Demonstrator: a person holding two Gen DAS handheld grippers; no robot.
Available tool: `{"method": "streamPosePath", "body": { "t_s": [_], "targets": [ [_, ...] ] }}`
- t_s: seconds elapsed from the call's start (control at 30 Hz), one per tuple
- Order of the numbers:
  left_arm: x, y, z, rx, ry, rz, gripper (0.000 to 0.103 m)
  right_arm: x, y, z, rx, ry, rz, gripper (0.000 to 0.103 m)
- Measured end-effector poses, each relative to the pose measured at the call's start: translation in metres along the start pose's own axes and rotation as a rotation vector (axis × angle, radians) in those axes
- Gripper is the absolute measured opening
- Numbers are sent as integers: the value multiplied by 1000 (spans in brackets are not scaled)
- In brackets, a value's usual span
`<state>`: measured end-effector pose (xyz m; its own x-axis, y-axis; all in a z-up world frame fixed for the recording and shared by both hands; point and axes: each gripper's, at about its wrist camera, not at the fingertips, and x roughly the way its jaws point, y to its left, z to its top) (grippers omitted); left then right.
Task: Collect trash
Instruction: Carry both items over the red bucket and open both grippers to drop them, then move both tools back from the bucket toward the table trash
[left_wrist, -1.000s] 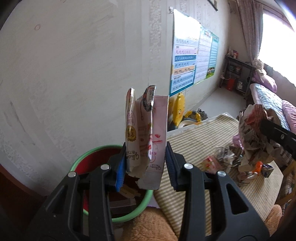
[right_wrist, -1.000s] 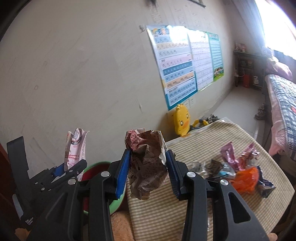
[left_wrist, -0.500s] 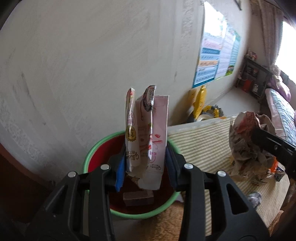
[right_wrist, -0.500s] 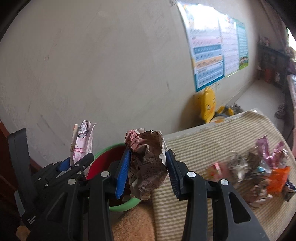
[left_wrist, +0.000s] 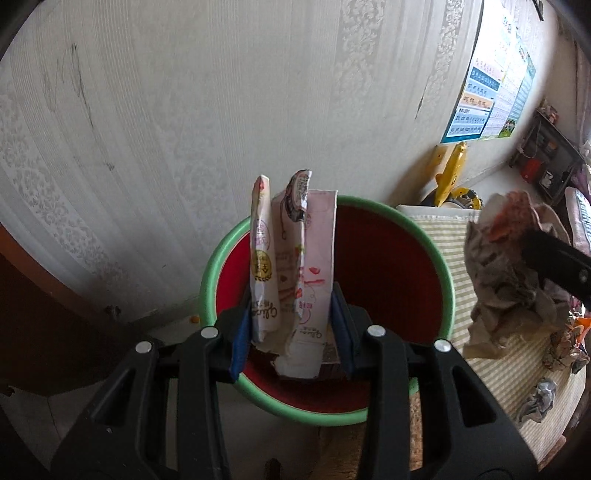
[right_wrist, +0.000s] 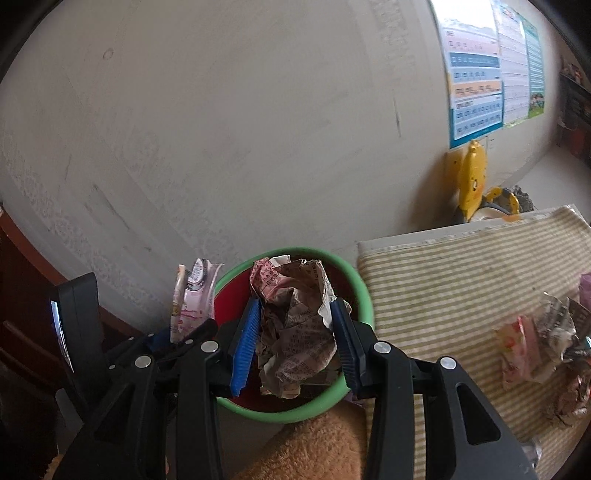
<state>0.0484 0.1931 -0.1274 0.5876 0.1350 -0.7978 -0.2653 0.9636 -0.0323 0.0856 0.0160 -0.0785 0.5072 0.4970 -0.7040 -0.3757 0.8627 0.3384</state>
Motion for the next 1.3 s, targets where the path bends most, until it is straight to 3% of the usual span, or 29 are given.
{"method": "streamPosePath", "body": {
  "t_s": [0.23,0.33,0.47,0.63,1.07,1.3],
  "targets": [
    [9,4,-2,-14,26,-8,37,11,6,3,-24,10,1,39],
    [11,4,-2,-23,32,-2,43,15,5,4,-14,17,13,48],
    [10,5,-1,-41,22,-10,54,17,1,3,14,20,27,52],
    [7,4,-1,-38,15,-12,54,16,0,4,22,21,33,55],
    [-10,-19,3,23,-24,-36,54,-25,-19,-5,76,-27,10,55],
    [-25,-44,2,78,-47,-58,54,-59,-55,-31,103,-37,-92,60]
  ]
}}
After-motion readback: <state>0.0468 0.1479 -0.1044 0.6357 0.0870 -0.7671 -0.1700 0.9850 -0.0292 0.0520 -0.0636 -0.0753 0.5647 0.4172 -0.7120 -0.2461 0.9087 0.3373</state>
